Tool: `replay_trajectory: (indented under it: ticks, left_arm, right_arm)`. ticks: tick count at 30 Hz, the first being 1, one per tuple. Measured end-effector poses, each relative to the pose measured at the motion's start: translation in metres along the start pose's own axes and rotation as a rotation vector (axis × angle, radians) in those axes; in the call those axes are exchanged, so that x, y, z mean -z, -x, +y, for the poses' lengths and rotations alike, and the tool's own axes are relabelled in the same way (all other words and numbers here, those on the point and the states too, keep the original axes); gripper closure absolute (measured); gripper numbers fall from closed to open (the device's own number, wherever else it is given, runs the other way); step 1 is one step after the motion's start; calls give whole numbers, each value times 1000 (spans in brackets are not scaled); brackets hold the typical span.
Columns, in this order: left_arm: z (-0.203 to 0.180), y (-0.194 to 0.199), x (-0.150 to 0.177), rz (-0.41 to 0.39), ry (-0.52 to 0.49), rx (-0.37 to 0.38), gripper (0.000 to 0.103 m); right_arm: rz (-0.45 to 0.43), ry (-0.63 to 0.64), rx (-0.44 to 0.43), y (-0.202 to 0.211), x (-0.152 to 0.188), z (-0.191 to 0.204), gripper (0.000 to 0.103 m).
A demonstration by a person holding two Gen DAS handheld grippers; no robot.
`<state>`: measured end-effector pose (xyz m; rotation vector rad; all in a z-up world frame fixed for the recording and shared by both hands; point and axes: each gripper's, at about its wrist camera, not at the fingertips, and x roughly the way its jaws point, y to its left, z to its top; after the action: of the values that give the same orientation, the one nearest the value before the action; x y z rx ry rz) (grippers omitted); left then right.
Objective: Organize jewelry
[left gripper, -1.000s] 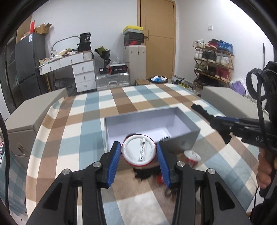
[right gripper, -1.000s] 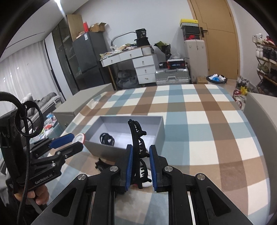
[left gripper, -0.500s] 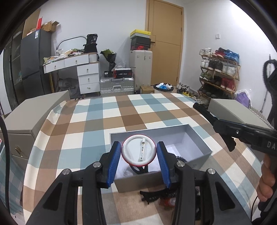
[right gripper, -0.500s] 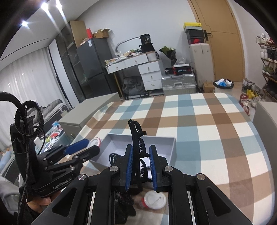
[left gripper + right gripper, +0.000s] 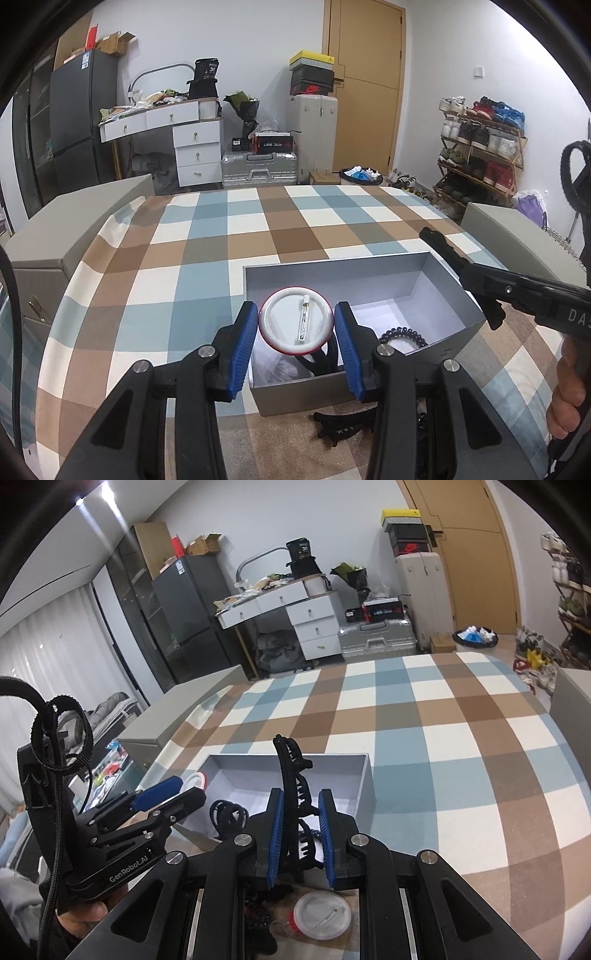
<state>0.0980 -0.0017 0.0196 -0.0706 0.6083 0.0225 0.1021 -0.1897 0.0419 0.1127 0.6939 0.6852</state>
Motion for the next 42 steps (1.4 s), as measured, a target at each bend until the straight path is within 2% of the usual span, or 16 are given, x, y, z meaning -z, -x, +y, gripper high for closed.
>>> replay_trajectory:
  ticks: [14,32,33,36,38,40,42]
  left_arm:
    - [-10,-3,5,21,-40,-15,66]
    - [-7,-2,5,22,-39,1,65]
    - [-8,-1,5,22,-39,3,64]
    - [-9,3,5,15,-44,2,35]
    - [-11,8,5,2,-46,13,33]
    - [-12,11,3,10,-50,17,33]
    - [-12,15,3,6,-45,15,29]
  right_arm:
    - [33,-14,17,-11,4,-1,85]
    - [14,-27,45,-7,3,-4,82]
    - [10,-22,56,-6,2,-4,79]
    - [3,10,87,-3,3,-1,69]
    - [0,14,94,1,2,-2,60]
    - [5,11,95,4,2,-4,38]
    - [21,19,93,9,3,-5,26]
